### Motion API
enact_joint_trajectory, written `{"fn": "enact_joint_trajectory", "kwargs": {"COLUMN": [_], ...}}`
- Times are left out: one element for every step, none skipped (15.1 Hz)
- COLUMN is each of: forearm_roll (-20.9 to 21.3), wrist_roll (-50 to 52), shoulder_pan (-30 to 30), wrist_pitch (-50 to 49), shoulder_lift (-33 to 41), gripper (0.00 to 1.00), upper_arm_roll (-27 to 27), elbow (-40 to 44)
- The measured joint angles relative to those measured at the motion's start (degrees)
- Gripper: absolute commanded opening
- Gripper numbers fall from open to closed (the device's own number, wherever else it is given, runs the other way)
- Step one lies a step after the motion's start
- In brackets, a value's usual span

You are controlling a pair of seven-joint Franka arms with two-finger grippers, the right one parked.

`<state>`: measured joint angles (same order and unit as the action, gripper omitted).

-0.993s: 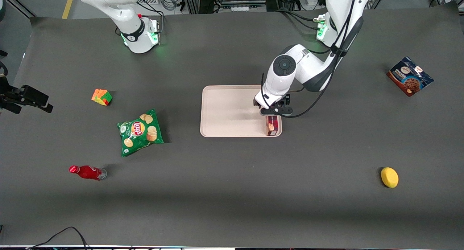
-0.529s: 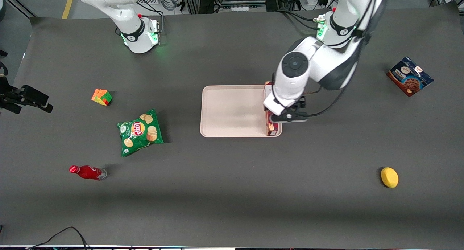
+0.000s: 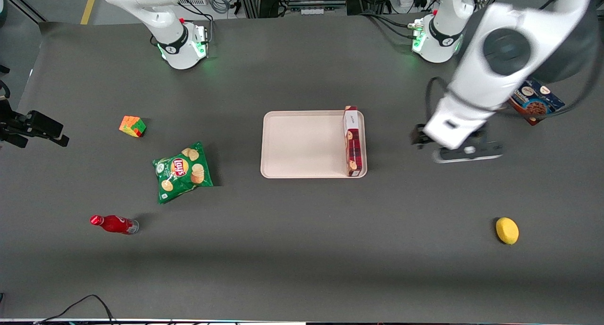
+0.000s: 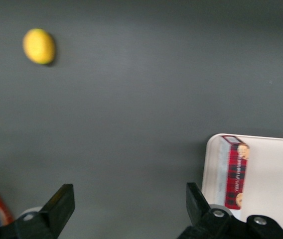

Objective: Place red cookie box on tray

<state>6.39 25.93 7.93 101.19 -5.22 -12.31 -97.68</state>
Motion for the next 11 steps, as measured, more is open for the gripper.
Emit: {"fn": "enact_joint_trajectory", "kwargs": {"forearm_roll": [-0.22, -0.39, -0.62, -1.29, -2.34, -3.55, -4.26, -4.64, -4.91, -5.04, -5.08], "wrist_roll": [-1.80, -4.05, -6.69, -9.66, -12.48, -15.29, -17.69, -19.39, -20.37, -20.73, -21.02], "shoulder_pan": [-0.99, -1.69, -2.13, -2.53, -3.06, -3.82, -4.48, -4.99, -5.39, -5.55, -5.55], "wrist_pitch": [-2.38, -4.29, -5.60, -6.73, -7.62, -8.61, -9.61, -10.64, -11.69, -12.78, -13.77], "shoulder_lift": [1.31, 2.57, 3.83, 5.02, 6.10, 7.12, 8.03, 8.78, 9.47, 9.98, 10.29], "gripper": [1.00, 1.00, 1.00, 1.00, 1.00, 1.00, 1.00, 1.00, 1.00, 1.00, 1.00], "upper_arm_roll": [1.10, 2.60, 4.49, 6.69, 8.73, 10.51, 11.99, 13.05, 13.69, 14.07, 14.23], "elbow": [1.28, 2.39, 3.17, 3.72, 3.96, 4.12, 4.28, 4.50, 4.64, 4.77, 4.97]}}
